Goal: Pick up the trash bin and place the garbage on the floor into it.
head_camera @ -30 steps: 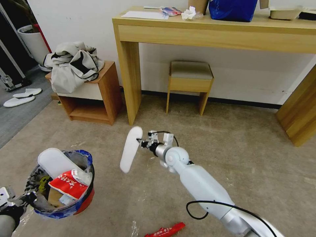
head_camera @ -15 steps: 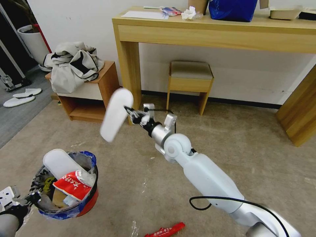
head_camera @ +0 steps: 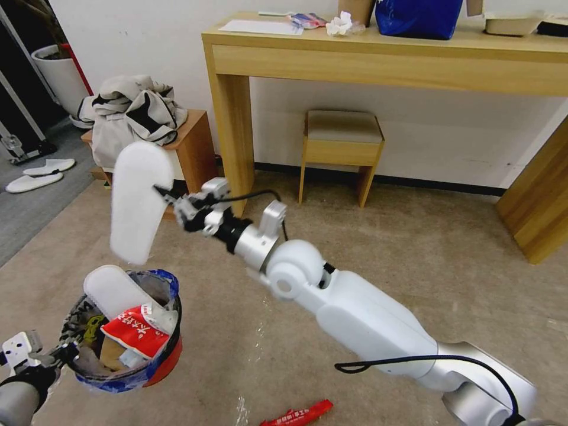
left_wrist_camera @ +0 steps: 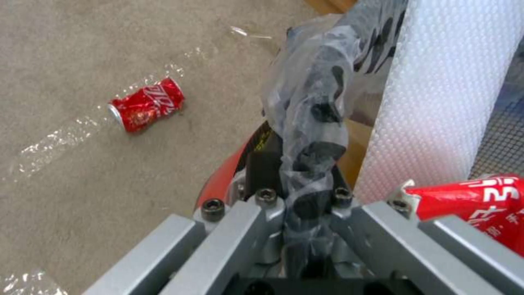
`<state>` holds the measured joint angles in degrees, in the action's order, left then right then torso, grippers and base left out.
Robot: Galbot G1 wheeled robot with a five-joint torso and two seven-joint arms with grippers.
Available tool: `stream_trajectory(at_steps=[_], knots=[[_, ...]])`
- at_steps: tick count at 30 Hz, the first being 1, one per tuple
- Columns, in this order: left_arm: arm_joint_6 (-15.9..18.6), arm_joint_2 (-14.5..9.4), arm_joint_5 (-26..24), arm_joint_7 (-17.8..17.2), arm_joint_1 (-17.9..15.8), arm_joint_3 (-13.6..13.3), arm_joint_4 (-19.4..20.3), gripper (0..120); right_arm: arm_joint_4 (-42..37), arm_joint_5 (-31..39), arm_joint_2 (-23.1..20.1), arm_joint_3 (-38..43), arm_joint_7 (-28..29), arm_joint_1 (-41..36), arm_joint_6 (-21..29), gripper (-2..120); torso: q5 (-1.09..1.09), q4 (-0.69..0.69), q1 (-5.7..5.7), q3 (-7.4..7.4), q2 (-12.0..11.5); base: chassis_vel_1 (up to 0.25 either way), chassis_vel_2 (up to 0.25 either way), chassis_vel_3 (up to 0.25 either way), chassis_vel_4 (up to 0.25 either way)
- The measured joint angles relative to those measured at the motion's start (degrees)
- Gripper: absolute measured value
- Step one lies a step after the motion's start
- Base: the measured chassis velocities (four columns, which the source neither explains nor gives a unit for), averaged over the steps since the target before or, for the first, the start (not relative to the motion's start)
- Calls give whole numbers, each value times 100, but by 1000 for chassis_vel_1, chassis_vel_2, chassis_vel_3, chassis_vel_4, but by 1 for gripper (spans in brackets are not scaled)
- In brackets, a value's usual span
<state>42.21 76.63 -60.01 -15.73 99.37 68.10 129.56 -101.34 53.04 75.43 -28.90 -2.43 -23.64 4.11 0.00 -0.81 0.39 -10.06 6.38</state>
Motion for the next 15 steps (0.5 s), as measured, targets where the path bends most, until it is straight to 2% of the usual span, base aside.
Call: stream_trajectory(at_steps=[15], knots=[[0, 16, -36, 16, 17, 58, 165, 0, 325, -514, -49, -702, -68, 59, -107, 0, 0, 0, 0, 0, 0, 0, 0, 0, 0]])
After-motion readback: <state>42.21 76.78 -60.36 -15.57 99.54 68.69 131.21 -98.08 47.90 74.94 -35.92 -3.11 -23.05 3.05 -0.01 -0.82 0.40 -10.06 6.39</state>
